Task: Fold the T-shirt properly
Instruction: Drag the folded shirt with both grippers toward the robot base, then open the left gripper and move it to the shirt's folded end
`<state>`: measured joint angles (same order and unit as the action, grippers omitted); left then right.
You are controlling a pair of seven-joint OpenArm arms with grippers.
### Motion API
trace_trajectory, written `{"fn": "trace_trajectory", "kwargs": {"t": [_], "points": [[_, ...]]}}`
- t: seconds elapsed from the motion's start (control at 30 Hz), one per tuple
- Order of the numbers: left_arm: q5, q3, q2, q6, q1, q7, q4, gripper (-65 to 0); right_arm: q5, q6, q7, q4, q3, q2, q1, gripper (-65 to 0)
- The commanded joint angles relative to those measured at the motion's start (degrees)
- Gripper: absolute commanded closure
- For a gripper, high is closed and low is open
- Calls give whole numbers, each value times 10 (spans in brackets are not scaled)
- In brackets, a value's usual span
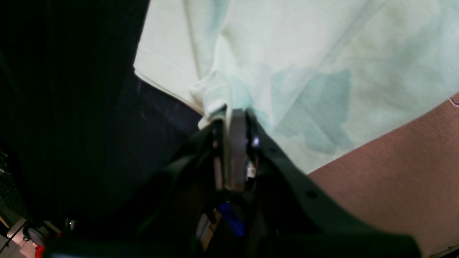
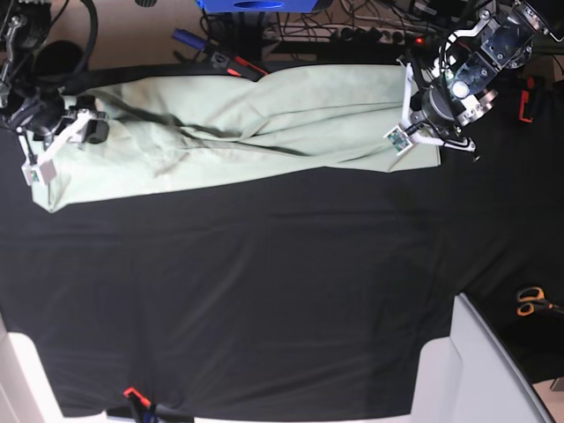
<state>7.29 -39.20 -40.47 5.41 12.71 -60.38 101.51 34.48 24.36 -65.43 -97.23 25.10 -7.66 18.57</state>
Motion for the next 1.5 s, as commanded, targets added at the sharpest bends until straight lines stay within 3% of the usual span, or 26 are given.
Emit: {"fn": "trace_trajectory", "kwargs": {"t": [0.0,0.1,0.33,0.4,0.53,0.7,0.87,0.97,1.03,1.13,1.23,1.3,1.47], "points": [[-7,5,-9,-6,-4,-1,7,0,8,0,5,-10,4,-6,-1,-258],[-7,14,-9,-6,-5,-1,8,-15,8,0,8,-11,4,-6,-1,-263],[-8,79,-14,-5,1,-1,46,-249,7,0,37,-27,3,-8,2,-267],[-7,77,-25,-5,6,-1,69,-312,7,0,36,-30,1,-8,2,-299],[-7,103,-24,-6,22,-1,104,-383,7,0,40,-33,4,-9,1,-345],[-1,177,-16,-5,55,-1,111,-383,7,0,40,-88,58,-5,4,-345],[-1,236,39,-4,120,9,140,-380,11,5,40,-144,80,-6,26,-345],[-1,236,77,-4,157,67,143,-366,11,6,40,-145,80,-6,36,-345],[-1,236,99,-4,189,120,145,-260,11,9,41,-145,73,-5,45,-345],[-7,236,133,-4,220,194,145,0,11,54,57,-144,69,-5,54,-345],[-4,224,158,-3,227,224,144,0,11,108,76,-145,71,-5,68,-345],[-7,196,162,-3,220,223,140,0,8,127,82,-144,69,-6,76,-345],[-1,162,163,-4,213,223,120,0,7,133,85,-143,68,-7,89,-345]]}}
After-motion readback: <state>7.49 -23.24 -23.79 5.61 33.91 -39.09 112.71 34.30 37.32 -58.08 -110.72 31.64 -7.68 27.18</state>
